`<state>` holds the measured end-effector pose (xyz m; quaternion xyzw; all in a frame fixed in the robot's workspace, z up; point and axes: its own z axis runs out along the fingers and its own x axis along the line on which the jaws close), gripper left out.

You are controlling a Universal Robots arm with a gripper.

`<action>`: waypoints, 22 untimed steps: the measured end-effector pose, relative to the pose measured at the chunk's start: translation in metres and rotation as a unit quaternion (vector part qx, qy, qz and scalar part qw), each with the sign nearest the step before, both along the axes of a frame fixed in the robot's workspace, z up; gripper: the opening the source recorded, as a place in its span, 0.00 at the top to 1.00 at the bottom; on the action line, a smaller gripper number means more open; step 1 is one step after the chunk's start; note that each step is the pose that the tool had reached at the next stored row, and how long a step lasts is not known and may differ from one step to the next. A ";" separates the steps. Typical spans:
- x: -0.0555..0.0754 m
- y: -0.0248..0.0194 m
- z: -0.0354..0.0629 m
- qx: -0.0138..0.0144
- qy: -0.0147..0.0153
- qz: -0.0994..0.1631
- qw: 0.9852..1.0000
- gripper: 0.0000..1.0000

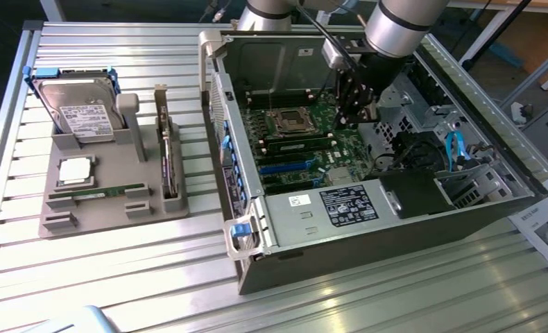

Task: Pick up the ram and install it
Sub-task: 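Press down the ram until it locks into place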

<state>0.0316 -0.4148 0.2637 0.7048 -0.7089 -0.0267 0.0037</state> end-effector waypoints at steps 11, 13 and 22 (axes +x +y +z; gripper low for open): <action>0.000 0.0005 -0.0195 0.000 0.000 0.000 1.000 0.90; 0.000 0.0007 -0.0196 0.000 0.000 0.000 1.000 0.90; -0.001 0.0007 -0.0203 0.000 0.000 0.003 1.000 0.90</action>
